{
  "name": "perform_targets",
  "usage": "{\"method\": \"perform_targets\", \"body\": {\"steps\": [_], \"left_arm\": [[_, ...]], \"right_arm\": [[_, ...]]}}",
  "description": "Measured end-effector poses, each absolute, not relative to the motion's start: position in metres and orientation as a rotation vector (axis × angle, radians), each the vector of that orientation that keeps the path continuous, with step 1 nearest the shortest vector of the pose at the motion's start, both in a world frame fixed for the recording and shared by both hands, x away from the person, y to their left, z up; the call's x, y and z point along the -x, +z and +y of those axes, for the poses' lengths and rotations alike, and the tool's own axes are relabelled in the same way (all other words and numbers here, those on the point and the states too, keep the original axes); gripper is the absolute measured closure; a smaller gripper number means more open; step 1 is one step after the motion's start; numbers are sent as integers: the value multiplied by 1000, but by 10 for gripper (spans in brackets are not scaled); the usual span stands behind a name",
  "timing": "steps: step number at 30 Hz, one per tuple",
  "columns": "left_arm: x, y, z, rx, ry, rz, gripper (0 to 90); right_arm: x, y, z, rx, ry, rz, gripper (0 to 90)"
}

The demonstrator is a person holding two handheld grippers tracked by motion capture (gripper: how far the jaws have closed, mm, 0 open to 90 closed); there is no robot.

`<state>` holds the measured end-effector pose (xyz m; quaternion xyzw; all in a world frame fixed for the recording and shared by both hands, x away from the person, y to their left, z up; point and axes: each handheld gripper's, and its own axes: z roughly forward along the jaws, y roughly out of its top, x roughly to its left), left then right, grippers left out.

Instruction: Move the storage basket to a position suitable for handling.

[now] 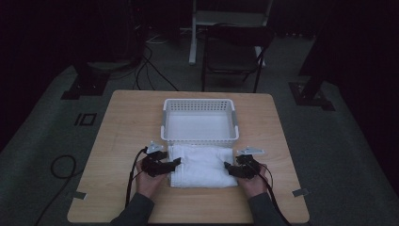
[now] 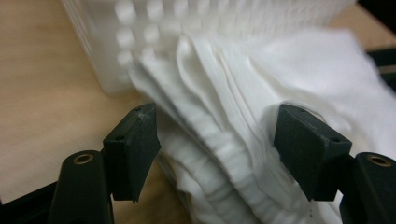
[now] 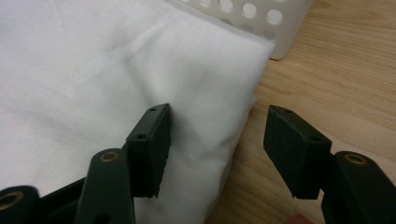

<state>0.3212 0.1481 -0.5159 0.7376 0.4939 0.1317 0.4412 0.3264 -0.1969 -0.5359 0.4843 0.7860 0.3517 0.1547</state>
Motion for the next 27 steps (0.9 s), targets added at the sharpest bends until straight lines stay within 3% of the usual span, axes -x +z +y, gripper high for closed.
{"method": "perform_targets", "body": {"steps": [6, 10, 13, 18, 21, 27], "left_arm": [[-325, -498, 136, -1794, 352, 1227, 136], [-328, -502, 123, -1809, 341, 1232, 117], [-333, -513, 115, -1861, 314, 1245, 26], [-336, -529, 115, -1925, 375, 1292, 6], [-340, -543, 126, -1875, 234, 1314, 0], [-342, -548, 127, -1881, 223, 1305, 0]], "right_arm": [[-326, -536, -197, -1392, 1008, 2244, 385], [-325, -536, -197, -1395, 1008, 2240, 385], [-325, -536, -198, -1388, 1012, 2243, 382], [-325, -537, -198, -1386, 1016, 2243, 376], [-324, -537, -198, -1386, 1017, 2244, 366], [-325, -537, -199, -1392, 1021, 2247, 362]]}}
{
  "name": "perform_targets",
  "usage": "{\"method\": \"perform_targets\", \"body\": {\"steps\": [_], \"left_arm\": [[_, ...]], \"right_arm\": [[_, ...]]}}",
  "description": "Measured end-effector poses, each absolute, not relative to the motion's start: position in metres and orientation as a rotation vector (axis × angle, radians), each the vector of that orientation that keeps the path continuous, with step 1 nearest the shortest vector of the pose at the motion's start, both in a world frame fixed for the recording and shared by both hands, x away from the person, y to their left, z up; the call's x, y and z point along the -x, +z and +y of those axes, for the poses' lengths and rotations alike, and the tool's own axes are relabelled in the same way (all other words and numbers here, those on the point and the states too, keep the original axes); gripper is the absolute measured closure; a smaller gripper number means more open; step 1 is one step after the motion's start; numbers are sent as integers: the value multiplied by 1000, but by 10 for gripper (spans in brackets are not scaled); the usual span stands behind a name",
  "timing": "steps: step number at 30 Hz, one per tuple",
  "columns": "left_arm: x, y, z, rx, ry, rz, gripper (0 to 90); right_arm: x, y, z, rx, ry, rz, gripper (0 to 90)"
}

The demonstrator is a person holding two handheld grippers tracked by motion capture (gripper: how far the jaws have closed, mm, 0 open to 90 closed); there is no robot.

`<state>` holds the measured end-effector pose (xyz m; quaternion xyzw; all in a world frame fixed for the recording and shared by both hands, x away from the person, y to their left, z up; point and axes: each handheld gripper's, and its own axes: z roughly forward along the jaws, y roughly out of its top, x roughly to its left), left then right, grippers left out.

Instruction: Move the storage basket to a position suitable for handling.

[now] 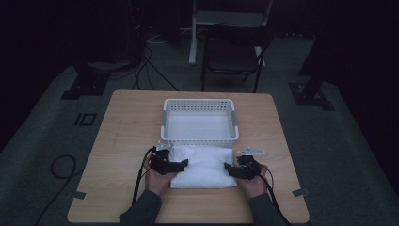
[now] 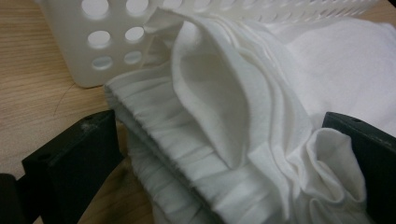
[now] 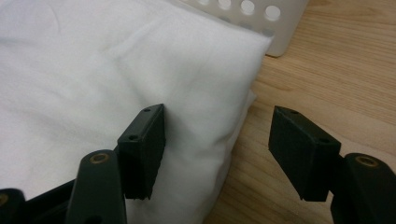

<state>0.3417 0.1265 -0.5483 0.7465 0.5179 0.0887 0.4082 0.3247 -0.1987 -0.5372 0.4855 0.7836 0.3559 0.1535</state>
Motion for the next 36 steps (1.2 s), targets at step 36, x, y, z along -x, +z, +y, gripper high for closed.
{"method": "perform_targets", "body": {"steps": [36], "left_arm": [[-347, -555, 133, -1831, 4, 1229, 293]], "right_arm": [[-361, -549, -203, -1558, 1343, 2422, 332]]}}
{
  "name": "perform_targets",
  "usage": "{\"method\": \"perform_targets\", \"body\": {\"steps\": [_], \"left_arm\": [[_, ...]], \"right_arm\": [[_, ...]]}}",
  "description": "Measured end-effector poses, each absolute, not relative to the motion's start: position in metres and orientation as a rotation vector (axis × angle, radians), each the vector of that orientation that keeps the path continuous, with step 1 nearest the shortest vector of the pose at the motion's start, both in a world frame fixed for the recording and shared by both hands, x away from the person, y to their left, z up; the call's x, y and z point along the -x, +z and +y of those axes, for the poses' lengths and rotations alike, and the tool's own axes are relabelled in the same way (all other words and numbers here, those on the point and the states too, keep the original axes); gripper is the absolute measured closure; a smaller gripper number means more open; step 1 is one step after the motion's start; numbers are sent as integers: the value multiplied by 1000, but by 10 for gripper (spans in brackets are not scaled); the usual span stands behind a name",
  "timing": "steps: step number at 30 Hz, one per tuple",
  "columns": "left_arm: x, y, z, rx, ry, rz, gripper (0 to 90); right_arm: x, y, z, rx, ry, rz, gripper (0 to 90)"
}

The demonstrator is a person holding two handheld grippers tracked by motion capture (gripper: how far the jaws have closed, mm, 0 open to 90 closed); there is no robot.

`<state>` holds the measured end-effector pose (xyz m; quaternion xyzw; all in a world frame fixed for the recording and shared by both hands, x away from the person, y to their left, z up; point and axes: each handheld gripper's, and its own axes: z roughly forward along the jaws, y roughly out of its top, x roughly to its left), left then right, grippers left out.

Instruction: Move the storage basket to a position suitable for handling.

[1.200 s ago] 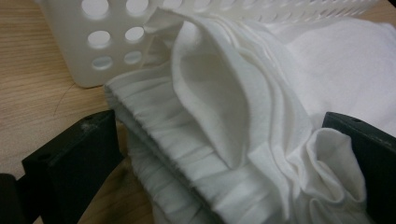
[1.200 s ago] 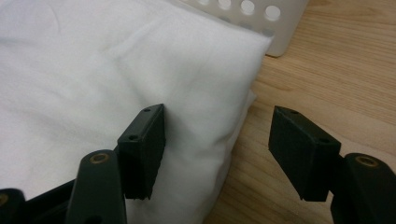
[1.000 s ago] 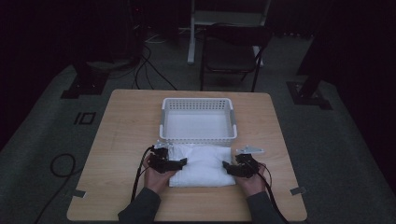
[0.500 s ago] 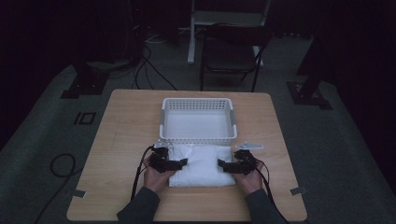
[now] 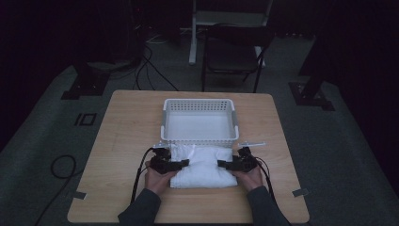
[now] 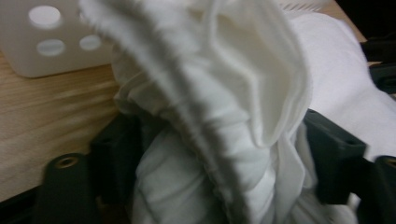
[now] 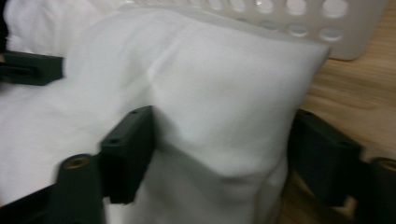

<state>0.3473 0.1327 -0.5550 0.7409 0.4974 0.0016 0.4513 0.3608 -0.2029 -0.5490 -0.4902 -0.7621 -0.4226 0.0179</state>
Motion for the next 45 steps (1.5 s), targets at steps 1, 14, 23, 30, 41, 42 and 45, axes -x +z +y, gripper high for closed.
{"method": "perform_targets", "body": {"steps": [1, 14, 23, 30, 41, 42, 45], "left_arm": [[-347, -556, 132, -1825, 0, 1228, 319], [-341, -548, 129, -1832, 10, 1209, 520], [-327, -536, 126, -1823, 47, 1191, 539], [-321, -530, 128, -1812, 57, 1200, 541], [-316, -521, 129, -1811, 91, 1184, 541], [-316, -520, 129, -1812, 92, 1183, 541], [-315, -519, 129, -1809, 97, 1182, 541]], "right_arm": [[-363, -549, -204, 1515, -1300, -2333, 368], [-357, -552, -208, 1477, -1404, -2238, 703], [-339, -537, -201, 1439, -1414, -2400, 709], [-333, -530, -197, 1420, -1418, -2450, 709], [-330, -524, -194, 1405, -1435, -2476, 709], [-329, -524, -193, 1404, -1435, -2478, 709], [-328, -522, -193, 1405, -1438, -2483, 709]]}}
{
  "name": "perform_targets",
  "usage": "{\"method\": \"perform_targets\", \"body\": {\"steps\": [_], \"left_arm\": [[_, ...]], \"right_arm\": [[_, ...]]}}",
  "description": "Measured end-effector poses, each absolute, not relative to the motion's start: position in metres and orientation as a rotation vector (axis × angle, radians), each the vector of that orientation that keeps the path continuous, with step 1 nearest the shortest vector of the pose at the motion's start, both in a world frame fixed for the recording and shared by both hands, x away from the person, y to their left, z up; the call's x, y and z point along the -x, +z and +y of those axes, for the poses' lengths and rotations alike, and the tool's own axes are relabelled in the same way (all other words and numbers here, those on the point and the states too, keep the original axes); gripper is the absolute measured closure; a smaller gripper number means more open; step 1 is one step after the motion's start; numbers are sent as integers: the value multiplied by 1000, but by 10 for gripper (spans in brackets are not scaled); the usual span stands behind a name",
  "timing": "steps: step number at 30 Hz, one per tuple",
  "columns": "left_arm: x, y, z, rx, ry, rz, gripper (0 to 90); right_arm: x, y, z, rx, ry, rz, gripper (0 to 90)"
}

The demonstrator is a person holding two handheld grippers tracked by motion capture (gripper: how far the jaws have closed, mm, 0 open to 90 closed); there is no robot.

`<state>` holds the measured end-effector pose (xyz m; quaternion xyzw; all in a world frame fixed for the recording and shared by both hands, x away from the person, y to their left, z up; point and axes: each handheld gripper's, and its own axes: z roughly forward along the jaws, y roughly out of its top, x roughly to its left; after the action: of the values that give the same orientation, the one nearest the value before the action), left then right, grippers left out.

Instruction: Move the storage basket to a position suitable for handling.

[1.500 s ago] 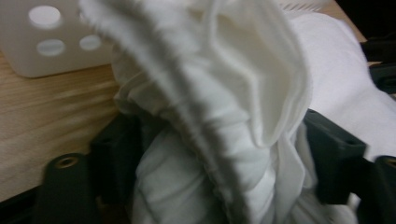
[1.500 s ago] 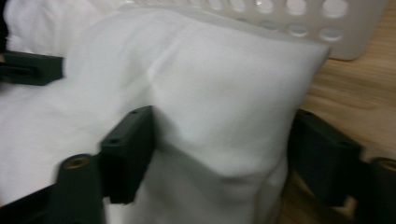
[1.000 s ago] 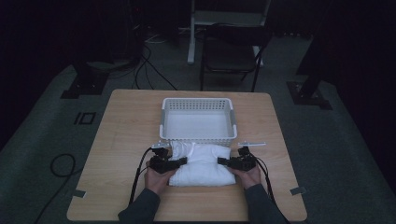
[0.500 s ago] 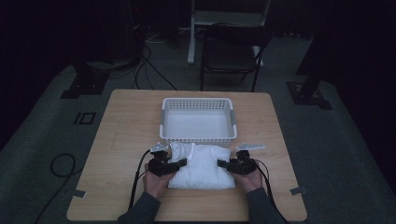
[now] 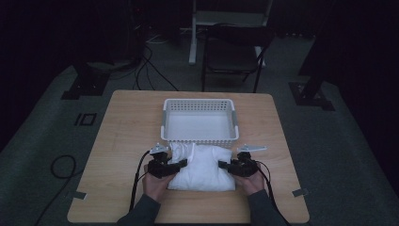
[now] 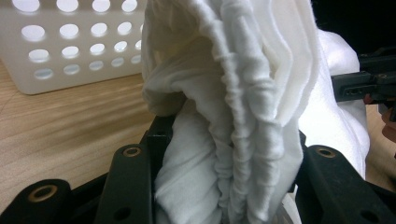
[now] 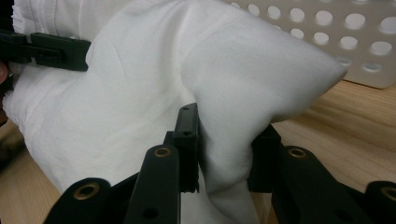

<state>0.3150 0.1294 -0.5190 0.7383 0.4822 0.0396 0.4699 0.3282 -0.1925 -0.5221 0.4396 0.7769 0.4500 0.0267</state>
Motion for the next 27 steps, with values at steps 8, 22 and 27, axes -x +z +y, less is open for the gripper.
{"method": "perform_targets", "body": {"steps": [8, 22, 27], "left_arm": [[-312, -514, 130, -1805, 109, 1170, 541], [-306, -502, 129, -1802, 142, 1149, 541], [-305, -499, 130, -1793, 139, 1148, 541]], "right_arm": [[-326, -518, -192, -1344, 1400, 2393, 710], [-322, -508, -194, -1323, 1430, 2371, 711], [-321, -506, -194, -1313, 1438, 2364, 712]]}}
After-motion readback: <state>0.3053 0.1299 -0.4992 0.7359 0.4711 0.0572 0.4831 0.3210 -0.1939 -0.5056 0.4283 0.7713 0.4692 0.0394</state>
